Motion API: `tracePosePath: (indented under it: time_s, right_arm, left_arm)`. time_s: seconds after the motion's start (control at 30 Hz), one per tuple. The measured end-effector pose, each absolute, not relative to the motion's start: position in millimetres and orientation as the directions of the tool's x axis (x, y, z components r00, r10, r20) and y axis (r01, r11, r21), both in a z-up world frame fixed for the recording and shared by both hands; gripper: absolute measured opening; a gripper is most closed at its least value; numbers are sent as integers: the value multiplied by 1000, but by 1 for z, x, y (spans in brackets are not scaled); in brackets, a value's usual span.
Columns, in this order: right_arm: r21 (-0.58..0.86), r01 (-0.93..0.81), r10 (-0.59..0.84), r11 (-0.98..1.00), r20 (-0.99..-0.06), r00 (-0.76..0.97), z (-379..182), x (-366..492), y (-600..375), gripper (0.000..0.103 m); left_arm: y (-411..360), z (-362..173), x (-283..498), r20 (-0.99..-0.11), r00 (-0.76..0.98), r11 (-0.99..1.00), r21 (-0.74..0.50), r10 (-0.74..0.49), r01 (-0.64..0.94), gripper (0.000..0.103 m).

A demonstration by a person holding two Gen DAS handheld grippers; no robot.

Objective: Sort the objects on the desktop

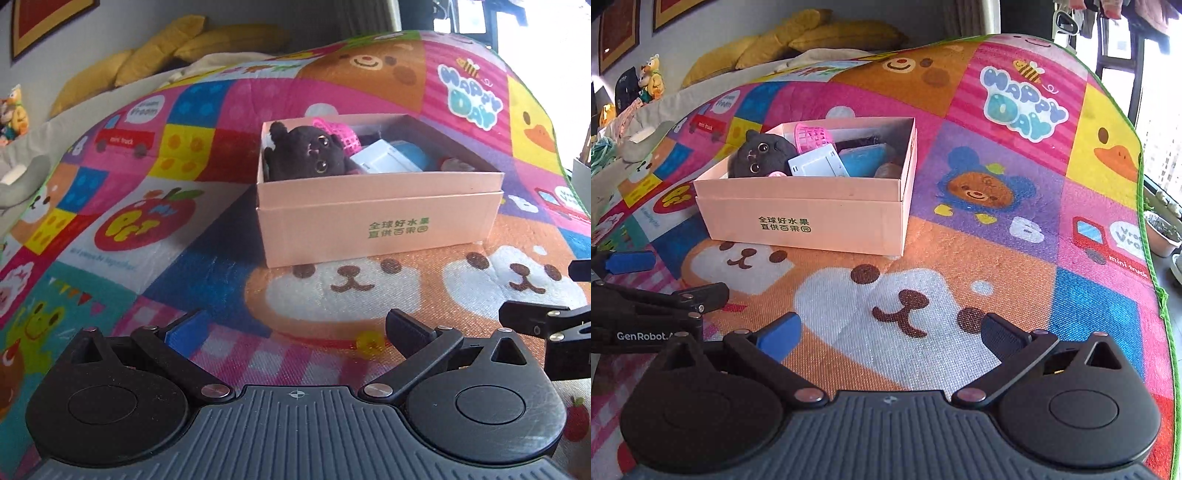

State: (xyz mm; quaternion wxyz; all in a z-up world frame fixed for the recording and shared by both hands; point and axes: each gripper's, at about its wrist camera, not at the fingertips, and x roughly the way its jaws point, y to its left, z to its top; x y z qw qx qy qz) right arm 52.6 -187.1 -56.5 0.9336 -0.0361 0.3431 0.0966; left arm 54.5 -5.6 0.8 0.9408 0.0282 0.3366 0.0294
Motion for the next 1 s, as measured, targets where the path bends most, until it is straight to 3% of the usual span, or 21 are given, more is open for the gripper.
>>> tracePosePath:
  time_s: [0.07,0.3,1.0]
  right_arm:
    - [4,-208,152,978,-698,700,-63,65,-185,103]
    - [12,-177,143,984,-644,751,-71,71,-190,103]
    - [11,-178,143,984,-642,753,-71,72,-190,103]
  left_arm:
    - [1,0,59,-641,766,998,32,55,-45,103]
    - [2,-2,61,-643,764,998,17,52,-53,103]
    - [2,-1,61,-644,764,998,17,52,-53,103]
